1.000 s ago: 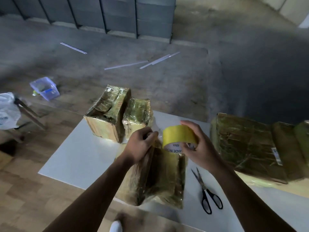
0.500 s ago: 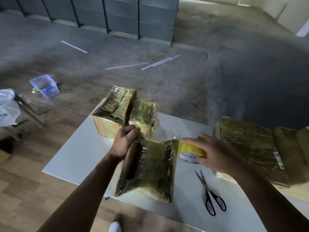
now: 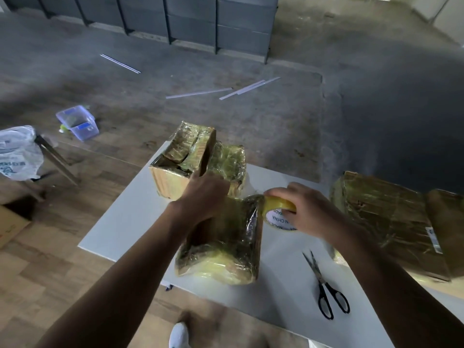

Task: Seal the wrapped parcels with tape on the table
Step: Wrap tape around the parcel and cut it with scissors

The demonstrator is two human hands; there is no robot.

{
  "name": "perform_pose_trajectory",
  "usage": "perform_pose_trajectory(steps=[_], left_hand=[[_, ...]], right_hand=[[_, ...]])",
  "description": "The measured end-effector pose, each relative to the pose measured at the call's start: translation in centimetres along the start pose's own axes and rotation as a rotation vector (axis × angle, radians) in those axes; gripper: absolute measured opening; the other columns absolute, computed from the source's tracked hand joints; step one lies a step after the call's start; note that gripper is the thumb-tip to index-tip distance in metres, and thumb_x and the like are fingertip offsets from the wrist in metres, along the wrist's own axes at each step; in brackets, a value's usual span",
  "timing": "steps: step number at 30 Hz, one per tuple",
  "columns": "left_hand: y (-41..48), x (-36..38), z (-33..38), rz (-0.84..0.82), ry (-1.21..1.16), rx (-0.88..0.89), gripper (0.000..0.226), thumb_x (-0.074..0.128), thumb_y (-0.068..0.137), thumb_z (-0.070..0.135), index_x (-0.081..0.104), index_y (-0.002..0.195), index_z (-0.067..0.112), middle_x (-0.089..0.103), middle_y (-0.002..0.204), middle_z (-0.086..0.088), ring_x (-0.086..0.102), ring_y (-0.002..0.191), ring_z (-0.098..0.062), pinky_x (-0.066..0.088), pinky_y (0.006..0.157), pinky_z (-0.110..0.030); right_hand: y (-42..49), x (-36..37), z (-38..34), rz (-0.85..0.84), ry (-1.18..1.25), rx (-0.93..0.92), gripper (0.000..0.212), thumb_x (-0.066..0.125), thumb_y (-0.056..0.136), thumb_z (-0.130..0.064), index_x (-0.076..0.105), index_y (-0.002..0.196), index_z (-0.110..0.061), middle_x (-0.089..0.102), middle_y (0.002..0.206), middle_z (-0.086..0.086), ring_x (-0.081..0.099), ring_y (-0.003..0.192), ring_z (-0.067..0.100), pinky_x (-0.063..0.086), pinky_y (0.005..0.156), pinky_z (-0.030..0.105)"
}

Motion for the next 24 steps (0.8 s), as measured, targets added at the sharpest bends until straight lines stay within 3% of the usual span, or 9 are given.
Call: perform_pose_trajectory(steps=[2, 4, 9, 12, 14, 17, 20, 22, 24], left_hand=[[0.1, 0.1, 2.3, 0.038, 0.076, 0.06, 0.025, 0.047, 0.092, 0.011, 0.063, 0.11, 0.009, 0.065, 0.11, -0.008, 0.06, 0.105, -0.025, 0.041, 0.095, -0.038], [0.0, 0.3, 3.0, 0.053, -0.014, 0.08, 0.029, 0.043, 0.093, 0.012, 0.062, 0.116, 0.013, 0.066, 0.111, -0.007, 0.063, 0.103, -0.028, 0.043, 0.086, -0.033], [-0.4, 1.5, 2.6, 0.04, -0.003, 0.174, 0.052, 0.022, 0.091, 0.048, 0.064, 0.106, 0.023, 0.069, 0.094, -0.002, 0.064, 0.089, -0.022, 0.043, 0.081, -0.032], [-1.0, 1.6, 2.0, 0.062, 0.014, 0.189, 0.056, 0.012, 0.088, 0.05, 0.059, 0.091, 0.021, 0.063, 0.082, 0.002, 0.059, 0.078, -0.017, 0.044, 0.081, -0.034], [-1.3, 1.6, 1.7, 0.053, 0.009, 0.183, 0.055, 0.01, 0.086, 0.048, 0.057, 0.09, 0.02, 0.062, 0.082, 0.002, 0.057, 0.078, -0.017, 0.043, 0.08, -0.035], [-1.8, 1.6, 1.1, 0.036, 0.008, 0.181, 0.055, 0.01, 0.087, 0.047, 0.058, 0.095, 0.02, 0.061, 0.086, 0.002, 0.057, 0.081, -0.016, 0.043, 0.081, -0.035], [-2.3, 1.7, -0.2, 0.029, -0.041, 0.164, 0.057, 0.011, 0.089, 0.047, 0.06, 0.101, 0.02, 0.062, 0.089, 0.004, 0.057, 0.085, -0.015, 0.04, 0.082, -0.033], [-2.6, 1.7, -0.3, 0.03, -0.04, 0.162, 0.061, 0.008, 0.092, 0.05, 0.061, 0.103, 0.022, 0.063, 0.091, 0.005, 0.058, 0.087, -0.014, 0.04, 0.084, -0.033], [-2.5, 1.6, -0.6, 0.028, -0.076, 0.143, 0.067, 0.005, 0.092, 0.055, 0.063, 0.109, 0.027, 0.067, 0.099, 0.006, 0.061, 0.094, -0.015, 0.039, 0.086, -0.032]], right_hand=[[0.2, 0.0, -0.2, -0.006, -0.023, -0.012, 0.056, 0.067, 0.081, -0.013, 0.054, 0.129, -0.038, 0.053, 0.095, -0.002, 0.058, 0.085, 0.023, 0.049, 0.072, 0.032], [0.1, 0.1, 0.1, -0.022, -0.044, -0.003, 0.057, 0.066, 0.081, -0.013, 0.052, 0.131, -0.038, 0.052, 0.097, -0.001, 0.058, 0.087, 0.024, 0.05, 0.074, 0.033], [-0.6, -0.3, 0.3, 0.1, 0.174, -0.028, 0.061, 0.059, 0.075, -0.014, 0.051, 0.131, -0.036, 0.055, 0.103, -0.004, 0.056, 0.093, 0.015, 0.048, 0.078, 0.028], [-1.2, -0.1, 1.2, 0.19, 0.402, 0.024, 0.062, 0.062, 0.08, -0.008, 0.049, 0.131, -0.04, 0.055, 0.125, -0.017, 0.053, 0.112, 0.003, 0.043, 0.093, 0.017], [-1.6, 0.7, 1.4, 0.166, 0.434, 0.026, 0.067, 0.064, 0.083, -0.004, 0.044, 0.133, -0.045, 0.048, 0.128, -0.029, 0.049, 0.113, -0.005, 0.041, 0.093, 0.009], [-1.6, 0.5, 2.3, 0.131, 0.34, 0.008, 0.067, 0.067, 0.079, -0.012, 0.045, 0.132, -0.046, 0.054, 0.129, -0.019, 0.053, 0.115, 0.003, 0.044, 0.097, 0.018], [-2.1, 0.6, 4.0, 0.043, 0.053, 0.024, 0.074, 0.078, 0.071, -0.032, 0.039, 0.131, -0.051, 0.057, 0.103, -0.011, 0.062, 0.093, 0.017, 0.052, 0.08, 0.033], [-2.4, 2.3, 4.2, -0.062, -0.08, 0.02, 0.075, 0.079, 0.071, -0.029, 0.041, 0.132, -0.048, 0.05, 0.094, -0.008, 0.061, 0.085, 0.021, 0.051, 0.073, 0.032], [-2.2, 3.9, 3.5, -0.102, -0.099, 0.027, 0.07, 0.074, 0.075, -0.03, 0.043, 0.135, -0.046, 0.053, 0.1, -0.002, 0.061, 0.087, 0.023, 0.048, 0.073, 0.03]])
Point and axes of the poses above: each hand's wrist, its own y-axis towards the middle knuckle, its own x-axis out of the palm, z = x × y, the point moved 10 cm from there along y, towards the middle knuckle
